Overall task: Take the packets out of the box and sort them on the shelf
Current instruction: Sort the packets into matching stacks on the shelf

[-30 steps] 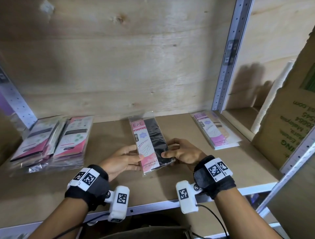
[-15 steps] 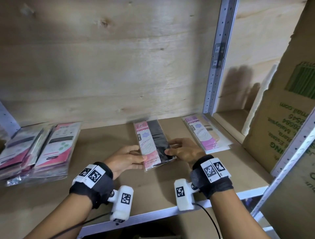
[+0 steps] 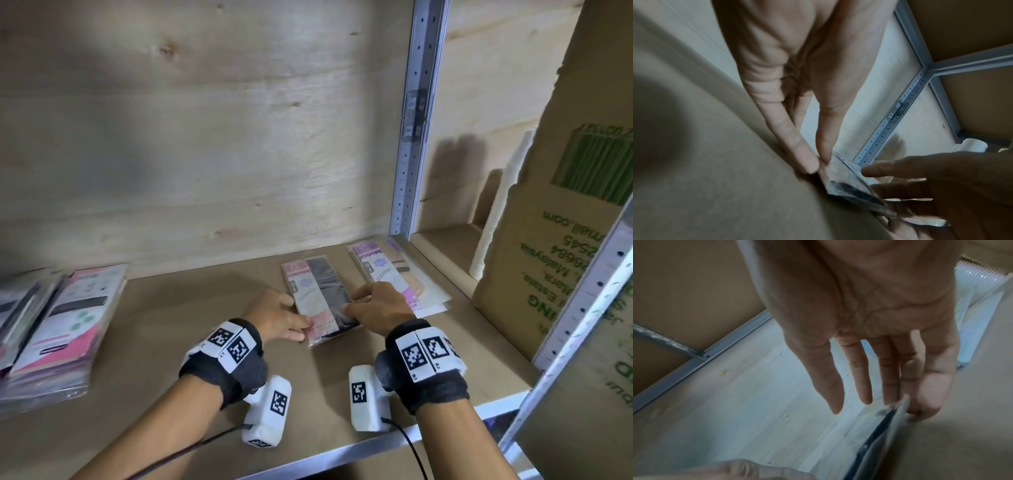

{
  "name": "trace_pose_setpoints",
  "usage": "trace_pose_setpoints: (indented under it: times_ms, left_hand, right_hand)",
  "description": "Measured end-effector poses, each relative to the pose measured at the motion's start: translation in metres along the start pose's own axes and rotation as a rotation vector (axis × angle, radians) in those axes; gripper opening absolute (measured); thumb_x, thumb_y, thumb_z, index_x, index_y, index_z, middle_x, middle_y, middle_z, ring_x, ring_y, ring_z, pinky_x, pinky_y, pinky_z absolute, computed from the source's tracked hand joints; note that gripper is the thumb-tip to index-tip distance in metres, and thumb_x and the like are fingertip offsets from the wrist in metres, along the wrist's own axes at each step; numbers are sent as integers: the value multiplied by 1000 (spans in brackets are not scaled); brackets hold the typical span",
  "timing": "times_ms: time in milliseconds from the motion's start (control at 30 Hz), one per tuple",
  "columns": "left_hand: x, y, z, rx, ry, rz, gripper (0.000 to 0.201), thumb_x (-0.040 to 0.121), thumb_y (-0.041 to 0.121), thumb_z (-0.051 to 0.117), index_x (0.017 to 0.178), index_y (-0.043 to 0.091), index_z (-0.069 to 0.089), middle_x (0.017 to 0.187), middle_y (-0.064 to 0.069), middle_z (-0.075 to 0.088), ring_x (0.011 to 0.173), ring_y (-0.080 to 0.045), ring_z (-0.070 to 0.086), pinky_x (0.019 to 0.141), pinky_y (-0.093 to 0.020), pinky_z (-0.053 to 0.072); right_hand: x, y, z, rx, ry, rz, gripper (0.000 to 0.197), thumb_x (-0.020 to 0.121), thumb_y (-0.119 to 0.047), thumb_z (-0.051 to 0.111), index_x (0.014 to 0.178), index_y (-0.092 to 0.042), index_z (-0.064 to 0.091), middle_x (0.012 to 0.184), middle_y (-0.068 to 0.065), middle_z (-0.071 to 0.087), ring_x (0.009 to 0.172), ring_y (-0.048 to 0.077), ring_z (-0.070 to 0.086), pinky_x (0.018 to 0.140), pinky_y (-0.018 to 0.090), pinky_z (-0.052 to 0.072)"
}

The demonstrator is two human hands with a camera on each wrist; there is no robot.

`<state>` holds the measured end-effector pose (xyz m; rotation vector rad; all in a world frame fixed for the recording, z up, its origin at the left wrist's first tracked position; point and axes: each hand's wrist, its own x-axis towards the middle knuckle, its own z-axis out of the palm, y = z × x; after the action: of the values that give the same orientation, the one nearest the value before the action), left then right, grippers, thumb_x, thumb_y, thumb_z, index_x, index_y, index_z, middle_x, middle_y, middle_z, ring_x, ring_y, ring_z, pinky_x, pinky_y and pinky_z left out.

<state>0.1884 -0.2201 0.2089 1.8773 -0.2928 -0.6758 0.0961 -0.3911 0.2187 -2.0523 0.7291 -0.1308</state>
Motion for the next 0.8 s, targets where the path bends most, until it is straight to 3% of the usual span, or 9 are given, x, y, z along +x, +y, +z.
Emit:
trace_pose_setpoints:
  times_ms: [133,233,400,800]
  left_hand:
    - [5,1,7,34,-4,23,53,81,-11,73,131,-9,55,124,-23,66,101,-32,70,66,-24,62]
    - [8,1,11,25,19,29,55,79,-14,73,130,-6,56,119,-19,67,94,-30,70,65,-26,62]
    - [12,2,13,24,13,21,59,78,-13,74,133,-3,56,95,-5,68,80,-20,71,64,-24,62]
    - [17,2,6,44,30,6,58,78,-9,77,132,-1,55,96,-3,66,80,-17,72,66,-25,62]
  right_hand:
    - [0,-1,-1,-35,5,11,28,86,-23,71,112,-14,66,113,5,64,104,19,57,89,27,45]
    - [-1,0,-1,-52,19,11,29,86,-25,70,114,-15,66,118,5,65,111,21,58,93,29,46]
    - [-1,4,-4,-48,25,10,39,86,-27,70,122,-17,59,122,6,64,114,23,58,99,33,48]
    - [1,6,-5,50,-24,-28,33,85,-23,72,116,-17,64,122,9,66,115,25,60,105,39,47]
